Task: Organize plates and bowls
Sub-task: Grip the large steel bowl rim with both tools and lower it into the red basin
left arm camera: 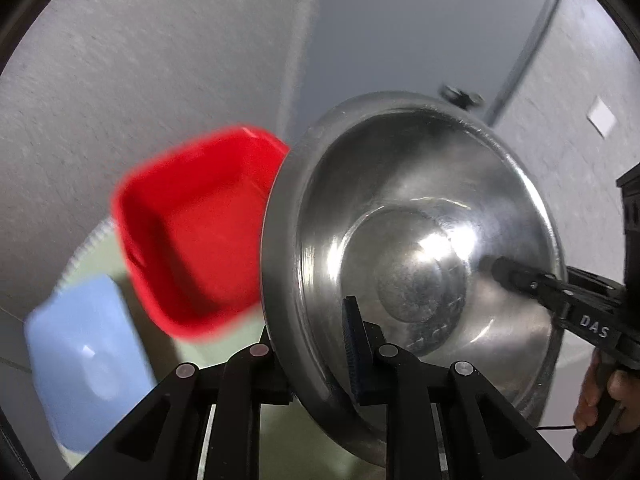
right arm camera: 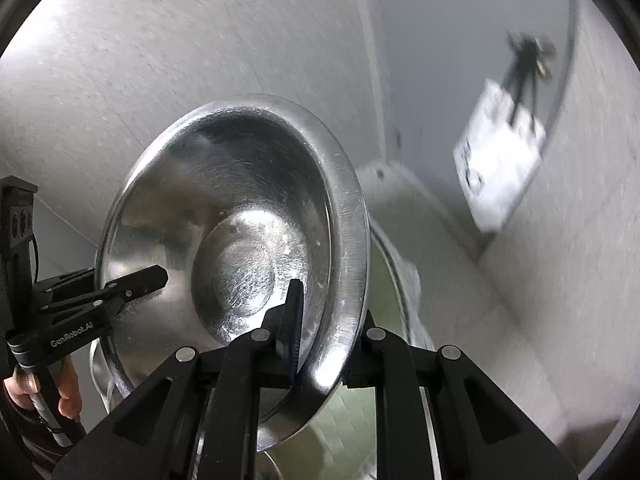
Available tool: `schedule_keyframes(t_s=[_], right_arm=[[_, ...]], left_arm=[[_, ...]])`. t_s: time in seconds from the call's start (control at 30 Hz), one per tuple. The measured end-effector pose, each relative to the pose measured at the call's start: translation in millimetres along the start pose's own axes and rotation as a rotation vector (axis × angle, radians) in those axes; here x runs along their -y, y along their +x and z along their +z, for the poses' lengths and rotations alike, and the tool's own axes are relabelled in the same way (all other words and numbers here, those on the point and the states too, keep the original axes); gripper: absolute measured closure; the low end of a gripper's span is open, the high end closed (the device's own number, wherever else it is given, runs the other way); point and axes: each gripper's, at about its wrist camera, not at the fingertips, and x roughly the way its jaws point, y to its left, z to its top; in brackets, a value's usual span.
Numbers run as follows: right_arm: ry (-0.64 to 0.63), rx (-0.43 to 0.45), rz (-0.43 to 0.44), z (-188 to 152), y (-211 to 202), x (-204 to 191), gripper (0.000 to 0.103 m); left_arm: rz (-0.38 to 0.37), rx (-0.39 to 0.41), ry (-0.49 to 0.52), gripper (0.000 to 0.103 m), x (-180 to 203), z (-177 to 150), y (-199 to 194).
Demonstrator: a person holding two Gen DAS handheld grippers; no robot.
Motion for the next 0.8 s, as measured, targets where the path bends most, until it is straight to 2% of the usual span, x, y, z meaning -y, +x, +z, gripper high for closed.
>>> schedule_keyframes(t_s=[0.1,0.17,0.27,0.37,0.5,0.6,0.63,0.8], right_arm=[[-0.031,0.032,0.029,35.0,16.0,-34.9,0.088],[-0.018,0.018,0.081,59.2,41.6,-55.8,0.088],[0.003,-0.035,0.134,78.8,81.8,-81.5,0.088],[-0.008,-0.072,0.125,85.3,118.7,-98.4,0.088],[0.066,-0.148,0.164,86.4,163.1,-89.4,0.088],[0.072,-0.172,0.14,85.6,179.2,-87.9,0.088],[0.068,-0.177,0.13,85.2,180.5,-86.7,0.088],[0.088,-0.187,0.119,84.0,183.4,-77.1,0.085]], left_arm=[[0.064,0.037,-0.039,0.087,-49.2,30.7,1.6],[0.074,0.028,-0.089,0.089,-82.1,49.3,20.7],[0.147,0.0,-0.115,0.088,-123.2,83.3,65.9],[0.136,-0.037,-0.151,0.088,-154.4,95.3,98.4],[0.124,-0.109,-0.167,0.089,-185.2,108.3,147.5],[0.136,-0.14,-0.158,0.089,-178.8,113.1,188.6],[0.142,-0.148,-0.157,0.089,-163.6,111.2,192.6],[0.178,-0.187,-0.147,0.088,-139.5,128.6,206.3]])
